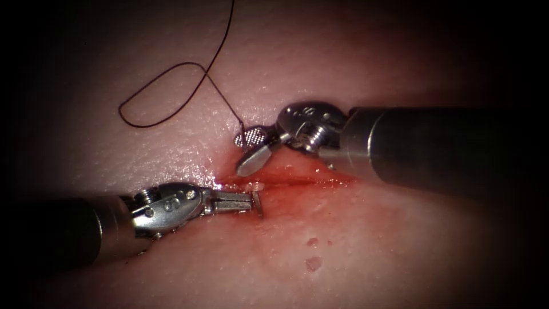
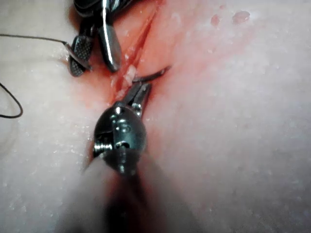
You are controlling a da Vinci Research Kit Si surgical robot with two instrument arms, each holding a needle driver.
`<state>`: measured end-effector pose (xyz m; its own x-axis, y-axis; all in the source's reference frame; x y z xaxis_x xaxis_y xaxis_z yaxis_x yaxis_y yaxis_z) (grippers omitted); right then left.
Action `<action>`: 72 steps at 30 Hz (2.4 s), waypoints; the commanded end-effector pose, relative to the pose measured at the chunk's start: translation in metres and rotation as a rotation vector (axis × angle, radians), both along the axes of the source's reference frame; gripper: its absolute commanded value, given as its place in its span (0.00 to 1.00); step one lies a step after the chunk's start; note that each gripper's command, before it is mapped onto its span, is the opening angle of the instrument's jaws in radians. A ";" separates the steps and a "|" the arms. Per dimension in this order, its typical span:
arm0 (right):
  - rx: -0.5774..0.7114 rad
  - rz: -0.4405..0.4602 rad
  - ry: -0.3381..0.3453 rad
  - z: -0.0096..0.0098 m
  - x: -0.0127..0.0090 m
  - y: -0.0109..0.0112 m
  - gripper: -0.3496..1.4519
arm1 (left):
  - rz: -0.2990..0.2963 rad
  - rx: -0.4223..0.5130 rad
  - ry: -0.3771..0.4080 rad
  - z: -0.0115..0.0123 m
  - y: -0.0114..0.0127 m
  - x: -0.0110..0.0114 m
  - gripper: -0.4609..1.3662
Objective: Wound Closure
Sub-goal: Using the right grasper, push the needle through the top of the skin.
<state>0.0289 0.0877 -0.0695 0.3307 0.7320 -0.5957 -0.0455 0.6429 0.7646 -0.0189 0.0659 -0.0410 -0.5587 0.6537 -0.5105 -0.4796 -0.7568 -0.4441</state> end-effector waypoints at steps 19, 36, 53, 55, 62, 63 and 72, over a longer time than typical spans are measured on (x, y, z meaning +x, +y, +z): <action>0.030 0.139 0.090 -0.0014 0.0010 0.0034 0.89 | 0.029 0.004 0.014 -0.0002 -0.0001 0.0003 0.06; 0.233 0.017 0.009 -0.0001 0.0005 -0.0006 0.00 | 0.021 0.003 0.036 0.0000 -0.0002 0.0007 0.06; 0.366 -0.086 -0.003 -0.0001 0.0000 -0.0052 0.00 | 0.021 -0.007 0.147 0.0010 0.0003 0.0009 0.06; 0.378 -0.100 -0.014 -0.0001 0.0000 -0.0058 0.00 | 0.024 -0.004 0.162 0.0011 0.0002 0.0011 0.06; 0.417 -0.142 -0.030 0.0008 0.0001 -0.0077 0.00 | 0.053 0.012 0.192 0.0011 0.0001 0.0013 0.06; 0.427 -0.148 -0.032 0.0009 0.0001 -0.0078 0.00 | 0.056 0.015 0.192 0.0011 0.0001 0.0014 0.06; 0.450 -0.136 -0.039 0.0008 0.0003 -0.0070 0.00 | 0.075 0.039 0.182 0.0004 -0.0004 0.0013 0.06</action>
